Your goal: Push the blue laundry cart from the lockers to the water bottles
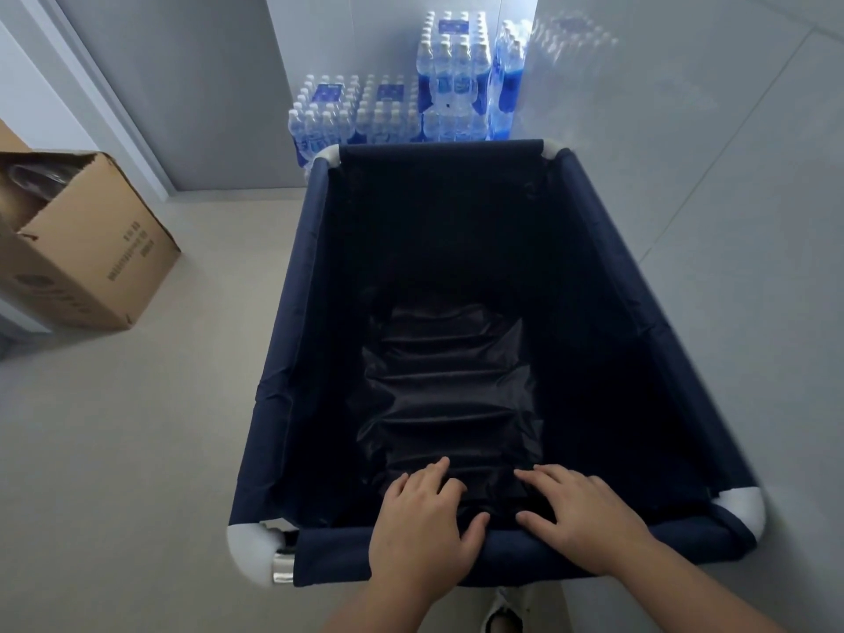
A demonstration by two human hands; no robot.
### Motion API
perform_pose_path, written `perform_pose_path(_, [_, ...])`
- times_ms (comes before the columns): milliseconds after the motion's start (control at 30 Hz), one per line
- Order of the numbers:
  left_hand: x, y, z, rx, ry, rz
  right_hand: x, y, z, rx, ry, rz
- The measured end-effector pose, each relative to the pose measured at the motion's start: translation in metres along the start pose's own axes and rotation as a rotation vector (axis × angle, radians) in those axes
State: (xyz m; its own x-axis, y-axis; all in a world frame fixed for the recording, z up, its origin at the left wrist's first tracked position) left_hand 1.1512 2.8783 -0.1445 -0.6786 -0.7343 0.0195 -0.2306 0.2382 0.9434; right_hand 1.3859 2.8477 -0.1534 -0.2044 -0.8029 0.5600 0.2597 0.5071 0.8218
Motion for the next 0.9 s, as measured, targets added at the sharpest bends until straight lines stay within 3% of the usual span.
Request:
perform_pose_path(233, [0.001,0.004,-0.003,-0.028,0.037,0.005,0.006,0.003,0.002,-0.003,0.019,-0.064])
perform_pose_path(667, [0.043,0.011,-0.015,-0.174,0.330,0.020,0.018,0.008,0.012,0.050,0.119,-0.268])
perform_pose_path(900, [0.068,0.025,-0.009,-0.144,0.416,0.109,0.039,0.010,0.024,0.143,-0.006,-0.373])
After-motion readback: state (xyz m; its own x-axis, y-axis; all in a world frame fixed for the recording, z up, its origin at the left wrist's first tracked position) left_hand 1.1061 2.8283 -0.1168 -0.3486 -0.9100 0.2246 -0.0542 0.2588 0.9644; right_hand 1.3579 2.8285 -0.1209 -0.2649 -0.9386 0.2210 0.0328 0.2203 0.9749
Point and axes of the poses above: each hand's wrist, its own x-axis away from the middle knuckle, its own y-axis out of the back of the hand, z = x × y, the point moved 2 cm from there along -x, towards the middle knuckle, and after that the axes turned 14 degrees about -y, right-handed, at the moved point
